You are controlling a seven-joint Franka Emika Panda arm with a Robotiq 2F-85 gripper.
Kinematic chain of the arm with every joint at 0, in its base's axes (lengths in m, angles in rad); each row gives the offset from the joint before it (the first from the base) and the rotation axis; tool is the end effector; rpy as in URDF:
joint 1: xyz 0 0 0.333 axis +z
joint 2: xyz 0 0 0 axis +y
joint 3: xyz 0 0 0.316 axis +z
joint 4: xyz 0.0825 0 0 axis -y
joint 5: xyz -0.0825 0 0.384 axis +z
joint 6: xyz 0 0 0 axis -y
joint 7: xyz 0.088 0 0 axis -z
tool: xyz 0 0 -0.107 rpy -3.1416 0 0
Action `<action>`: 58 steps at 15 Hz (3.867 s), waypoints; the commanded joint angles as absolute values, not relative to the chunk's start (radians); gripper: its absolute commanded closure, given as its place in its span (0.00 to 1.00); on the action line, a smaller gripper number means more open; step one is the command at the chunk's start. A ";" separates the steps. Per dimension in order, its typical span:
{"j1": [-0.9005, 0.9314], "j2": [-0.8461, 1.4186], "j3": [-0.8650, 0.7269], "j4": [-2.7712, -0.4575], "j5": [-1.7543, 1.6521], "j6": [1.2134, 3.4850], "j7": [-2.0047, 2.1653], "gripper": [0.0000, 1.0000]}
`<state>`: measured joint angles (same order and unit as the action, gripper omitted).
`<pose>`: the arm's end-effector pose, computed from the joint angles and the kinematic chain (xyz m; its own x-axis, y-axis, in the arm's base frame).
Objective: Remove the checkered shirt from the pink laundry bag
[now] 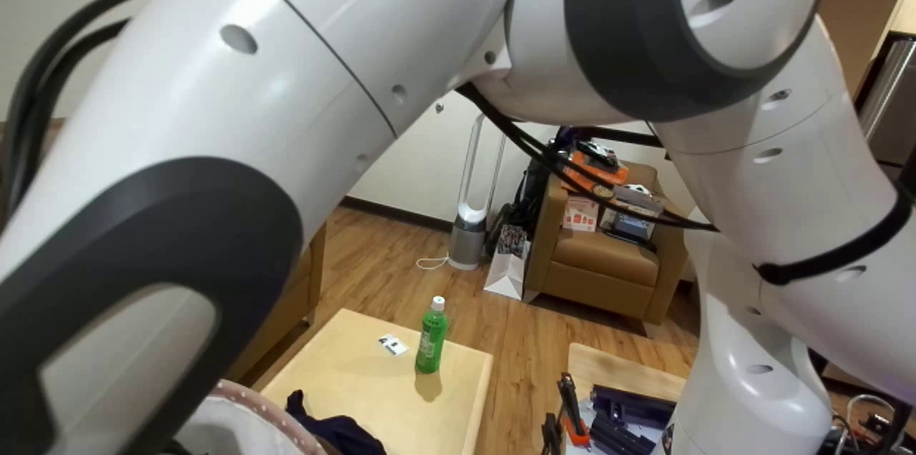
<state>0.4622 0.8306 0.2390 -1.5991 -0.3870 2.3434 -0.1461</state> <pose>0.5390 0.4226 0.1466 0.4936 0.8668 -0.0702 0.8691 -0.4888 0.0755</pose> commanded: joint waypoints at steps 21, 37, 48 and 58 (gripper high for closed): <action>0.371 0.143 0.224 -1.850 -0.400 1.916 -0.190 0.95; 0.191 -0.349 0.126 -1.889 -0.280 1.687 -0.282 0.95; 0.175 -0.526 0.104 -1.811 -0.276 1.510 -0.249 0.92; 0.080 -0.427 0.009 -1.885 -0.259 1.592 -0.105 0.95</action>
<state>0.1382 -0.4517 0.0478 -1.8381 -0.2799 1.5310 -0.1697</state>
